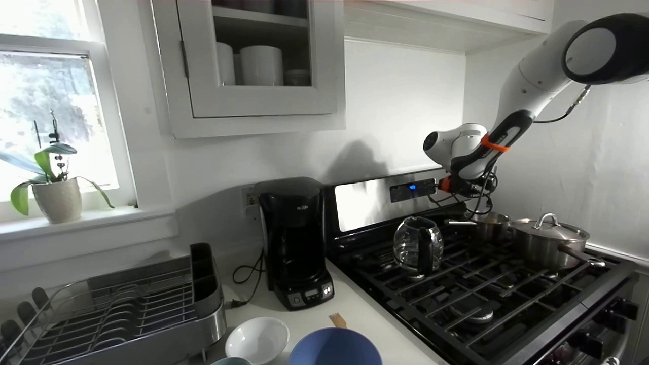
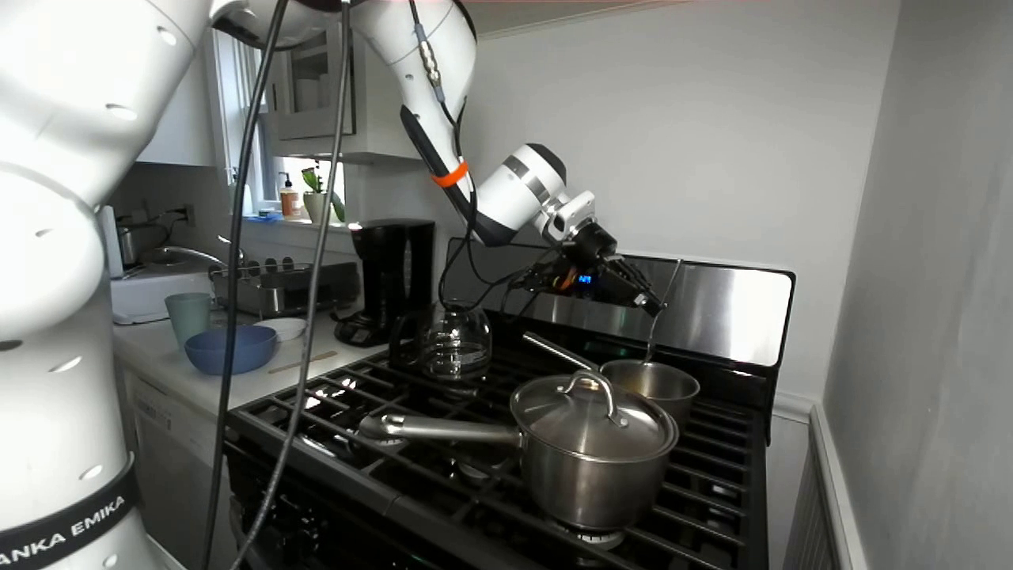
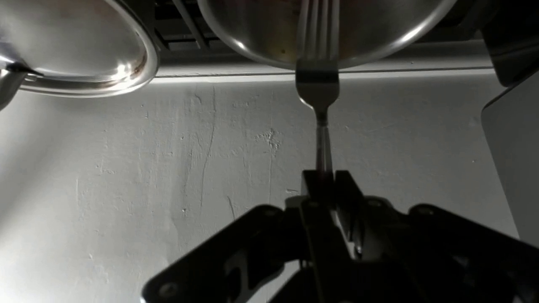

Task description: Pick up the fork on the counter and use it to stir the contents of the pot on the top right stove plate

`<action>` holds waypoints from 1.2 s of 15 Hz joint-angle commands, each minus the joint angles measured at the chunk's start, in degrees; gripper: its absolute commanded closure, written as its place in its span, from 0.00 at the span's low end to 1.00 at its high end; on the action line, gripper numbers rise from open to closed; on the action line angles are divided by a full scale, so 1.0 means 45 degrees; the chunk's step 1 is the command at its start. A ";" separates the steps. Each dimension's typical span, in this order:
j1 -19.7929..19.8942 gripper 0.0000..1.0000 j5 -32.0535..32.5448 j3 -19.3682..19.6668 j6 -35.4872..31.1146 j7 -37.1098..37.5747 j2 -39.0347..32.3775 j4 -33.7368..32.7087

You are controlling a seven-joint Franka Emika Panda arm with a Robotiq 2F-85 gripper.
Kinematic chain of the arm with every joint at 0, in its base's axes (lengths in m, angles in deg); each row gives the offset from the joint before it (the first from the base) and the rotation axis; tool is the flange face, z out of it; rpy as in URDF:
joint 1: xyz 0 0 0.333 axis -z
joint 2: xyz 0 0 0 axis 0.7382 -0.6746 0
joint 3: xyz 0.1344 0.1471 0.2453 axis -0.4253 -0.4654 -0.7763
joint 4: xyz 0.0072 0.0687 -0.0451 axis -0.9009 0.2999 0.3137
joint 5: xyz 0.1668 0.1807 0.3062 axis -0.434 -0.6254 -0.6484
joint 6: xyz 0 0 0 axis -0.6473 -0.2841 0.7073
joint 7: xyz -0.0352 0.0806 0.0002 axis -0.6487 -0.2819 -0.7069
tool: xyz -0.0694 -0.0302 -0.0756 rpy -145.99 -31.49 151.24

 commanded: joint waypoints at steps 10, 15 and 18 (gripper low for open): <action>0.0348 0.96 -0.2407 0.0555 -0.0736 -0.2745 -0.1055 -0.1647; 0.0457 0.96 -0.3132 0.0793 -0.0838 -0.3950 -0.1268 -0.2055; 0.0462 0.96 -0.3620 0.0902 -0.0662 -0.4961 -0.0831 -0.1901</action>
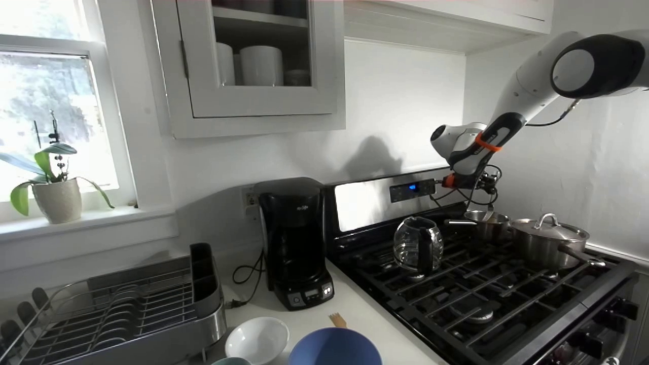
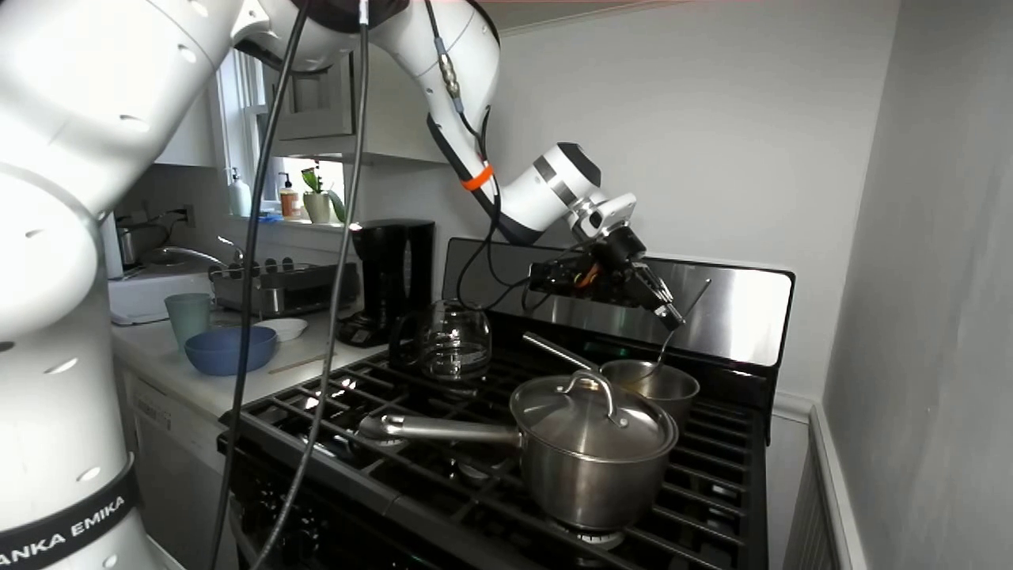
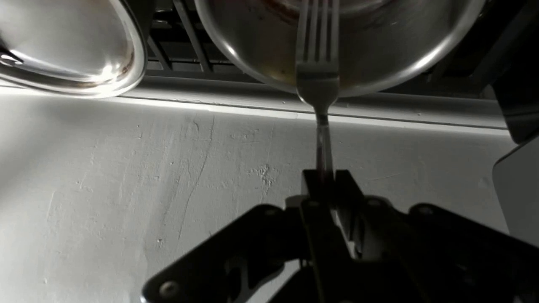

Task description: Pick up the fork on the counter and use it to stir the contents of the pot on the top right stove plate

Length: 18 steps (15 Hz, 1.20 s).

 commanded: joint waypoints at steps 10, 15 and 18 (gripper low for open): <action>0.0033 0.96 -0.2374 0.0406 0.1064 -0.3990 0.0840 -0.0619; 0.0021 0.96 -0.4180 0.0362 0.1031 -0.5379 0.1297 -0.0506; -0.0023 0.96 -0.5355 0.0449 0.1034 -0.5967 0.1476 -0.0566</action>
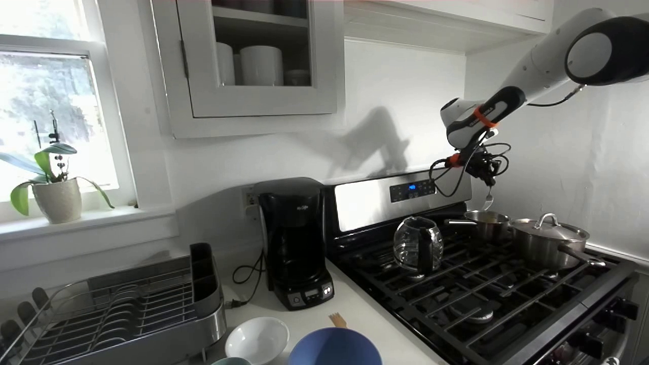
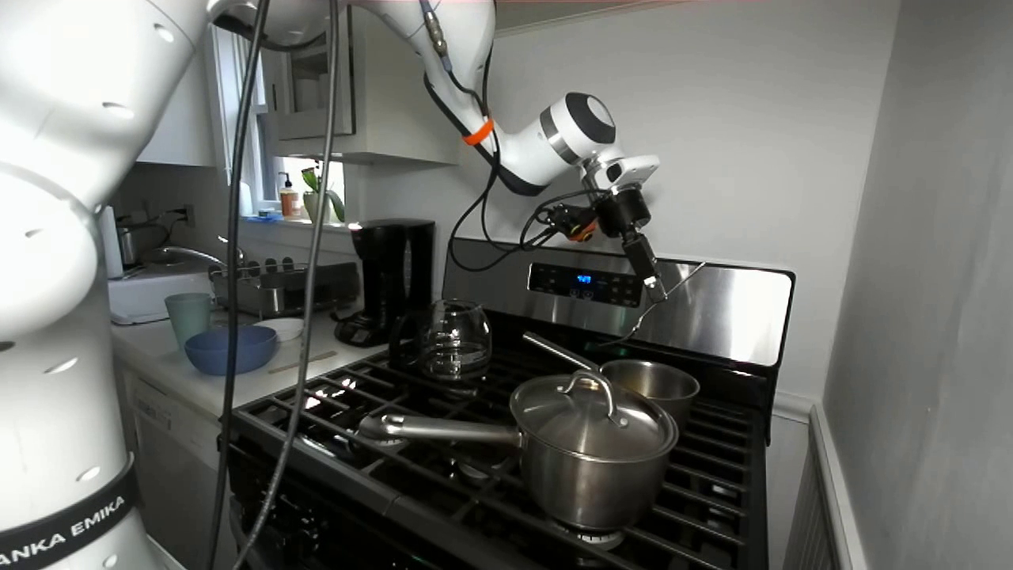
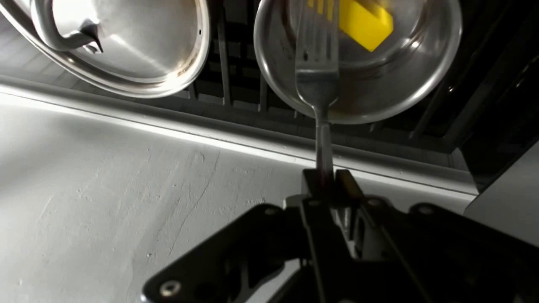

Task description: Pick up the fork on the counter and use it to stir the contents of the pot on the top right stove plate

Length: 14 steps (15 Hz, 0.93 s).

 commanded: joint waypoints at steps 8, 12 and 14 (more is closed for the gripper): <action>-0.0474 0.96 -0.1440 0.0651 -0.0117 0.0280 -0.0104 -0.0405; -0.0888 0.97 -0.0940 0.1175 -0.0927 0.2993 -0.0733 -0.0587; -0.1223 0.97 -0.0412 0.1486 -0.1825 0.4604 -0.1118 -0.0453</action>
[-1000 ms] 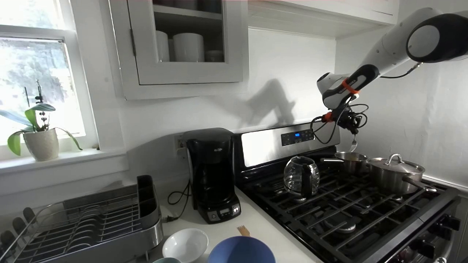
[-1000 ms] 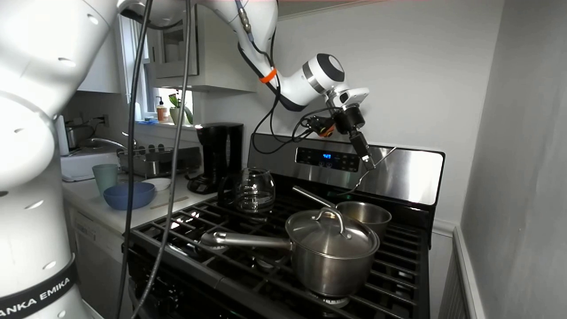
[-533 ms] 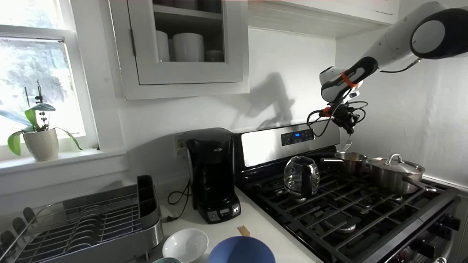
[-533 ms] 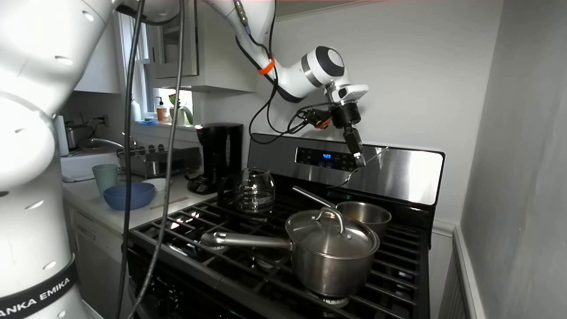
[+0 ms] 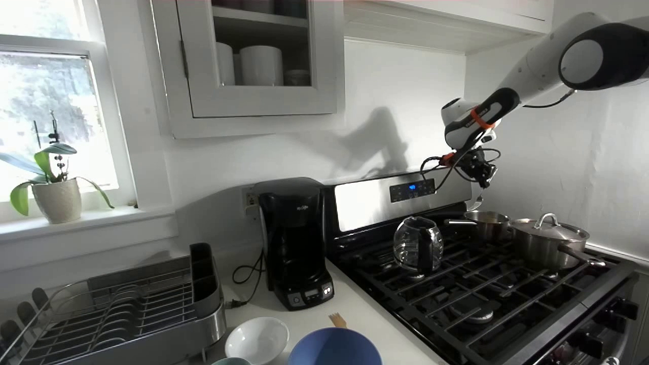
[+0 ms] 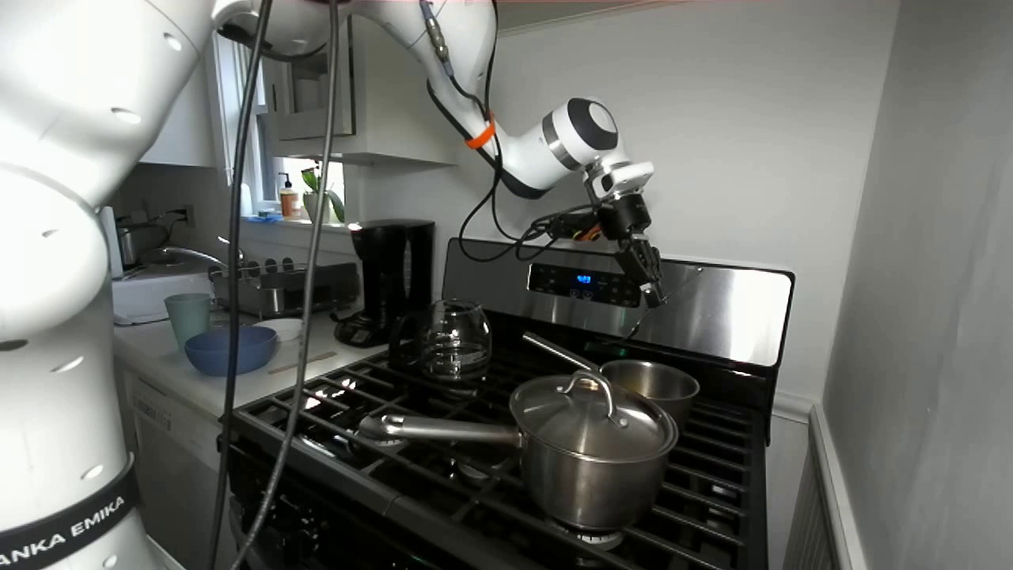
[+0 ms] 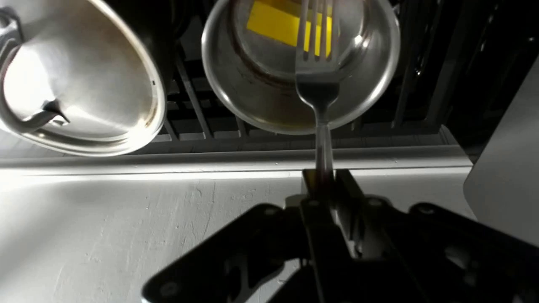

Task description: Pick up the fork on the counter and use it to stir the contents of the pot on the top right stove plate

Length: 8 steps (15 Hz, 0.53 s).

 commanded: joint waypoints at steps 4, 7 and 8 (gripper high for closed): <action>-0.1325 0.97 0.2516 0.1401 -0.1012 0.5007 -0.1382 -0.0257; -0.1356 0.96 0.3230 0.1508 -0.0247 0.5860 -0.1371 -0.0263; -0.1332 0.96 0.3481 0.1498 0.0099 0.5927 -0.1347 -0.0226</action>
